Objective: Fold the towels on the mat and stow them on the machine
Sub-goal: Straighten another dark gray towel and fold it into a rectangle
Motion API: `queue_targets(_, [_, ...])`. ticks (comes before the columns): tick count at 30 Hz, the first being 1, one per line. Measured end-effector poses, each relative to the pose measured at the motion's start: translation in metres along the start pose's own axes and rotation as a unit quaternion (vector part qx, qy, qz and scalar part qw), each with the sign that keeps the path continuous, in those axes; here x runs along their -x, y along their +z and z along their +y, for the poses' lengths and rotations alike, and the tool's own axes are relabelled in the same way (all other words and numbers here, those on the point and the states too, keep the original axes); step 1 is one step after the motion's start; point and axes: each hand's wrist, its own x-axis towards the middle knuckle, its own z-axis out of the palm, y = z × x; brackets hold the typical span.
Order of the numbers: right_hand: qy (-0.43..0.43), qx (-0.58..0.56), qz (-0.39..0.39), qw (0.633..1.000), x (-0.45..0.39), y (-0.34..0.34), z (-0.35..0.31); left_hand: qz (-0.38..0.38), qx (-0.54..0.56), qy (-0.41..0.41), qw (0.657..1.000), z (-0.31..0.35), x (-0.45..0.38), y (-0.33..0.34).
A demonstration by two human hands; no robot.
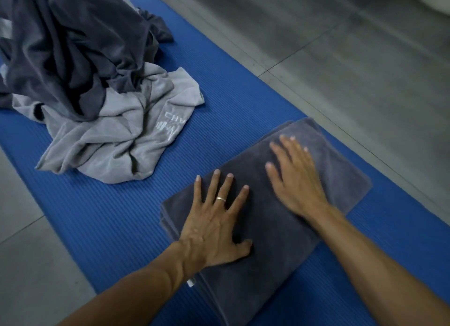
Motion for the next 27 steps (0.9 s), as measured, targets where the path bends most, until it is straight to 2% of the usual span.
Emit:
queue_targets(3, [-0.012,-0.010,-0.070,0.997,0.049,0.007,0.013,0.046,0.000,0.089,0.995,0.039,0.002,0.013])
queue_targets(7, [-0.004,0.084,-0.108,0.991,0.055,0.005,0.066,-0.001,0.006,0.052,0.999,0.064,0.008,0.033])
queue_targets(8, [0.031,0.098,-0.101,0.990,0.052,0.002,0.086,-0.012,-0.009,0.051,0.999,0.063,0.009,0.034])
queue_targets(10, [0.156,0.101,-0.105,0.977,0.043,-0.009,0.126,-0.024,-0.026,0.046,0.998,0.061,0.009,0.033])
queue_targets(12, [0.243,0.091,-0.117,0.959,0.035,-0.020,0.139,-0.022,-0.038,0.041,0.998,0.064,0.008,0.031])
queue_targets(13, [0.242,0.099,-0.101,0.960,0.034,-0.022,0.133,-0.019,-0.042,0.039,0.998,0.066,0.008,0.029])
queue_targets(15, [0.180,0.085,-0.033,0.979,0.047,-0.021,0.110,-0.022,-0.038,0.034,0.998,0.067,0.009,0.028])
queue_targets(17, [0.129,0.053,-0.017,0.990,0.073,-0.016,0.098,-0.011,-0.036,0.034,0.999,0.067,0.011,0.031])
queue_targets(19, [0.157,0.054,-0.078,0.983,0.095,-0.009,0.111,-0.006,-0.049,0.042,0.998,0.069,0.014,0.035])
queue_targets(21, [0.226,0.038,-0.102,0.968,0.095,-0.011,0.136,-0.009,-0.060,0.058,0.996,0.074,0.021,0.034])
queue_targets(23, [0.274,-0.012,-0.078,0.958,0.085,-0.020,0.150,0.004,-0.069,0.095,0.993,0.081,0.030,0.031])
queue_targets(24, [0.269,-0.022,-0.051,0.962,0.083,-0.025,0.150,0.019,-0.070,0.115,0.991,0.085,0.035,0.029])
queue_targets(27, [0.186,-0.026,0.022,0.982,0.096,-0.031,0.132,0.076,-0.059,0.106,0.990,0.091,0.046,0.027])
